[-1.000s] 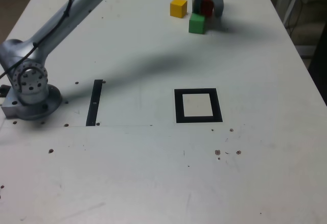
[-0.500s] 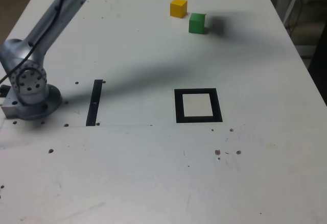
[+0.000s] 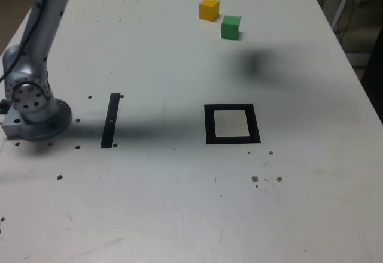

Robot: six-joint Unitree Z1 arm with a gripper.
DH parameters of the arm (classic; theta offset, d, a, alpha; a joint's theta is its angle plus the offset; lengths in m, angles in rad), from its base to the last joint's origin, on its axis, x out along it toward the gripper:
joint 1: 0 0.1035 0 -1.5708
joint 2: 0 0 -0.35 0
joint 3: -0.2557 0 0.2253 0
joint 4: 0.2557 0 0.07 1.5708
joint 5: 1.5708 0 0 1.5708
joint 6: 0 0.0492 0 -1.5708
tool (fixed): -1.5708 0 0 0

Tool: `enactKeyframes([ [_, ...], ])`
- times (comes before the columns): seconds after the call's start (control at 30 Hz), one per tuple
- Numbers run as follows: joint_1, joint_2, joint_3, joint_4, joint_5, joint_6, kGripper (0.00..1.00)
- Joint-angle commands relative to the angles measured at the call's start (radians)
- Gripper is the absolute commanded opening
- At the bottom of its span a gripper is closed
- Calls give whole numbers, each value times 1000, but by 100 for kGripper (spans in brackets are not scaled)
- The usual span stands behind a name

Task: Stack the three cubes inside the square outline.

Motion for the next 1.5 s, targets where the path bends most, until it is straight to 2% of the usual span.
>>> enactKeyframes([
  [0.0, -23, -95, 205, -52, -6, -25, 34],
  [0.2, -130, -227, 476, -151, -25, -148, 34],
  [0.53, -387, -310, 659, -154, -77, -389, 34],
  [0.77, -477, -297, 700, -183, -117, -474, 34],
  [1.1, -582, -226, 668, -275, -187, -572, 34],
  [1.27, -629, -161, 627, -296, -183, -660, 33],
  [1.47, -594, -137, 620, -295, -146, -672, 33],
])
